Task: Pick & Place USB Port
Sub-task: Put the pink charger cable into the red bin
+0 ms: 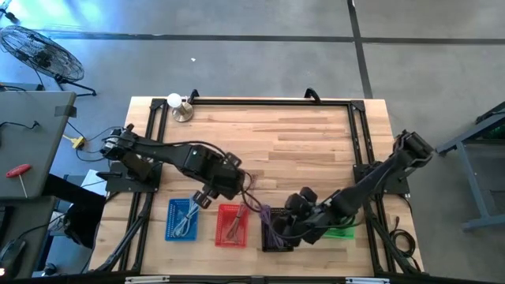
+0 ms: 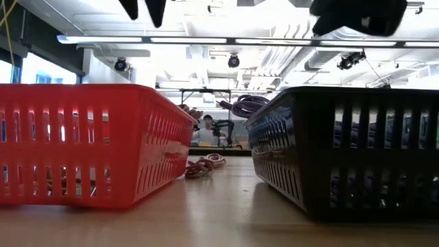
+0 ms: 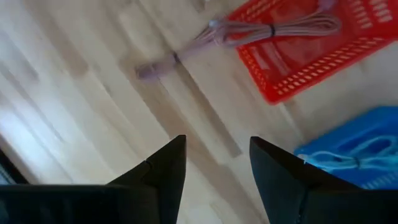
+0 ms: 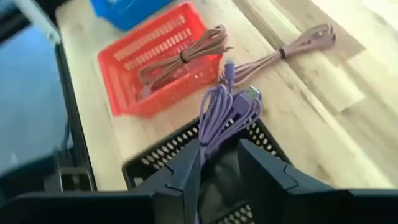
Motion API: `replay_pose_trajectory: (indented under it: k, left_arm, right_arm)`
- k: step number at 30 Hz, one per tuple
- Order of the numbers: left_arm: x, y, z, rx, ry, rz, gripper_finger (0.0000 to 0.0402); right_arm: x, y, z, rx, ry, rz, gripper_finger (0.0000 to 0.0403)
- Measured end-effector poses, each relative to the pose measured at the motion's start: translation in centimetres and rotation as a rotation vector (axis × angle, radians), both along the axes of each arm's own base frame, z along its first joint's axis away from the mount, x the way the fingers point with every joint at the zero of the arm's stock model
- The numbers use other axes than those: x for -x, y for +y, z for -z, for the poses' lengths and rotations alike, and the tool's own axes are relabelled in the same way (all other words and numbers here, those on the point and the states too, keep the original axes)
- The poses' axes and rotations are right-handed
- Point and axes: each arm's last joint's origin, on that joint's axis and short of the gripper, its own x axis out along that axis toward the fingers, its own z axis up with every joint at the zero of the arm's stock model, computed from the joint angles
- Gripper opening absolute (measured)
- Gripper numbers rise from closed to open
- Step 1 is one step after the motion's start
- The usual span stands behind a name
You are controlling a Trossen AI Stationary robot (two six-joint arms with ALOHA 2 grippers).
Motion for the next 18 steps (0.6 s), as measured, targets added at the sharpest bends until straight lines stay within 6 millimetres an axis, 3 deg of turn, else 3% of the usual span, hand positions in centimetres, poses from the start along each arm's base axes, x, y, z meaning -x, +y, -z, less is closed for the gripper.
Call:
replay_pose_trajectory:
  k: [10,18]
  left_arm:
    - [-1.6,0.8,-0.6,-0.223,-0.145,0.232,0.0170]
    - [-4.7,5.3,-0.5,-0.221,-0.267,0.212,0.0170]
  right_arm:
    - [2.4,-0.5,-0.1,0.190,0.144,-0.097,0.0087]
    - [2.6,-0.7,0.1,0.222,0.166,-0.090,0.0087]
